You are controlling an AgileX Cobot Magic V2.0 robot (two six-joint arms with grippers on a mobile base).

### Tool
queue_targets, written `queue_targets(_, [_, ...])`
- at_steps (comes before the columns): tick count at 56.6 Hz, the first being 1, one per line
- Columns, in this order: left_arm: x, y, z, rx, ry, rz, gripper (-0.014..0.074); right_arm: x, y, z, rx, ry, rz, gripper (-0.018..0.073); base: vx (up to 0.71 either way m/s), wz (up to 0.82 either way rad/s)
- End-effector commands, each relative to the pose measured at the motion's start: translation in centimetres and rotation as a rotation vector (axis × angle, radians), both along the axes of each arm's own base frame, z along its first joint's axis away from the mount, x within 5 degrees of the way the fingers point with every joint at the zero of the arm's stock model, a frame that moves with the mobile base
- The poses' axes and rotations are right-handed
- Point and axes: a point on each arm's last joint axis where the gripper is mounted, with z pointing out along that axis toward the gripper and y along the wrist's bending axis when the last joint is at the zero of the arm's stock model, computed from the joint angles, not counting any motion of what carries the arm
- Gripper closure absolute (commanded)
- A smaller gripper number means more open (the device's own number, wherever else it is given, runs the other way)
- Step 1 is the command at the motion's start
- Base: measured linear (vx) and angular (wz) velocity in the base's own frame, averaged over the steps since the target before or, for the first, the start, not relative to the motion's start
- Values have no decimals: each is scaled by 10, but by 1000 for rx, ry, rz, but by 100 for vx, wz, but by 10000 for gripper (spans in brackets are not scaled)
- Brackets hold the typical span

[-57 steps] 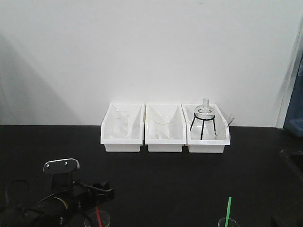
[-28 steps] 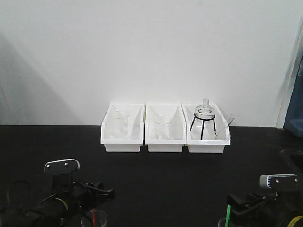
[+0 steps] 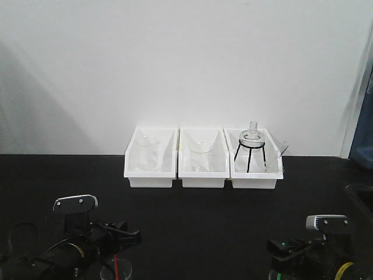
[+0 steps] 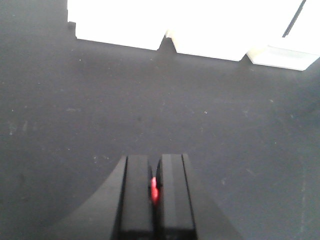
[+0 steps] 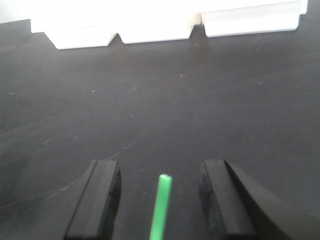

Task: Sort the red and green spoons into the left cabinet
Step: 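Lift both spoons up out of their beakers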

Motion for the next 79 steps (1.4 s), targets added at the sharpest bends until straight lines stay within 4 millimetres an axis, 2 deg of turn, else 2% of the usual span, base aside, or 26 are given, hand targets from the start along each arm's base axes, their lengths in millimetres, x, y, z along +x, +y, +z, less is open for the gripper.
queue_targets(1, [5, -3, 33, -63, -146, 4, 524, 6, 10, 19, 49, -110, 40, 135, 0, 0])
queue_targets(13, [5, -3, 32, -62, -144, 4, 524, 8, 11, 13, 46, -95, 30, 181, 0, 0])
queue_targets(23, [5, -3, 32, -61, -143, 4, 524, 8, 11, 14, 17, -111, 42, 317, 0, 0])
queue_targets(37, [5, -3, 32, -60, -144, 3, 524, 8, 12, 17, 22, -145, 55, 559, 0, 0])
queue_targets(45, [5, -3, 34, -64, -152, 4, 524, 8, 13, 23, 28, -172, 58, 571, 0, 0])
queue_targets(52, [4, -2, 41, -72, -178, 4, 524, 5, 12, 37, 22, -204, 55, 568, 0, 0])
queue_targets(66, [-3, 1, 69, -93, -244, 3, 524, -5, 9, 73, -2, -284, 42, 565, 0, 0])
queue_targets(73, [-16, 6, 91, -117, -303, 4, 542, -14, 8, 97, -19, -340, 36, 565, 0, 0])
queue_targets(79, [-37, 16, 117, -123, -388, 0, 600, -26, 7, 123, -23, -417, 28, 565, 0, 0])
